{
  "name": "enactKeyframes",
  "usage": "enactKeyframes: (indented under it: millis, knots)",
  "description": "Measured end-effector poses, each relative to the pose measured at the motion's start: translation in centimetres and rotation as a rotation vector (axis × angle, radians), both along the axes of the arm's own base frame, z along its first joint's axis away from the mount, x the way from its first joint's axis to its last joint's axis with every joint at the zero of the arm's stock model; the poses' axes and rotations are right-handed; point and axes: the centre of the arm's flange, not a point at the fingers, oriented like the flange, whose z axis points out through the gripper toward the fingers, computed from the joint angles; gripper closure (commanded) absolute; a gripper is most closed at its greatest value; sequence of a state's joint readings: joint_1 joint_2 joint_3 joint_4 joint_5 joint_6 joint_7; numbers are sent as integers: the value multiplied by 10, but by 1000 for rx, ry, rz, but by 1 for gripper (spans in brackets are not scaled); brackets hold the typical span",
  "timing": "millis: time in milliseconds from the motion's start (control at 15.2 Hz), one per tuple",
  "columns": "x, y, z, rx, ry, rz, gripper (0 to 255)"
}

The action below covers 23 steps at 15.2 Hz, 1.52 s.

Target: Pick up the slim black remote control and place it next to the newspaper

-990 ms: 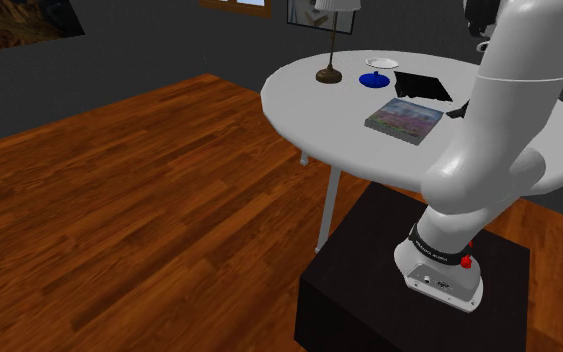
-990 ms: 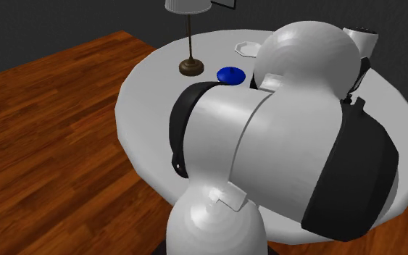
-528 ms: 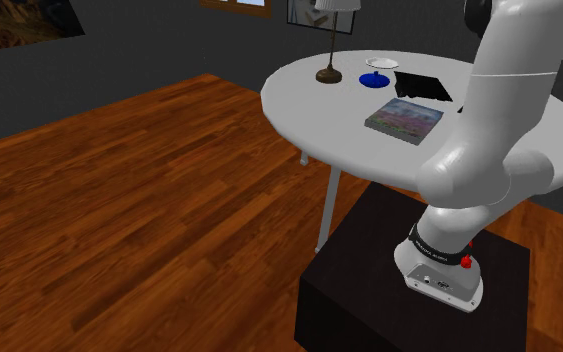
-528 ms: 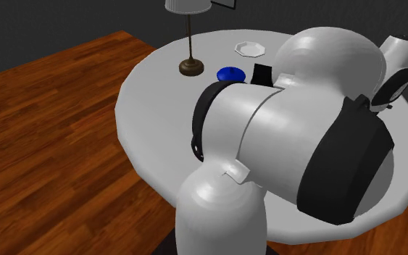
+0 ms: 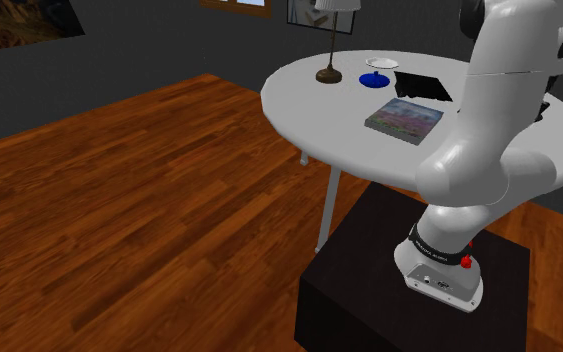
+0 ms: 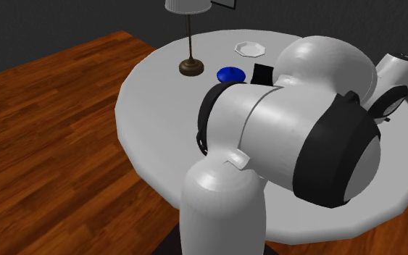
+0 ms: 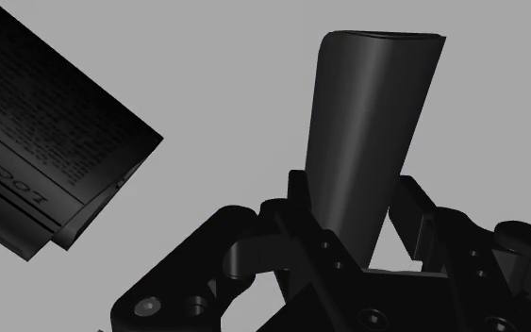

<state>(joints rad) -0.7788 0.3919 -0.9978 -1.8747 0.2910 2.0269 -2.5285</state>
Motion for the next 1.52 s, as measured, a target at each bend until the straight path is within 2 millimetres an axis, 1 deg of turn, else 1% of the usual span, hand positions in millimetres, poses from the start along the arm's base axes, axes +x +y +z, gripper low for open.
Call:
enactKeyframes:
  millis: [660, 1122, 1188, 1518]
  knots:
    - [-2, -2, -50, -1, 0, -1, 255]
    - [-1, 0, -55, -2, 0, -1, 255]
    - [-1, 0, -55, -2, 0, -1, 0]
    - [-1, 0, -56, -1, 0, 0, 0]
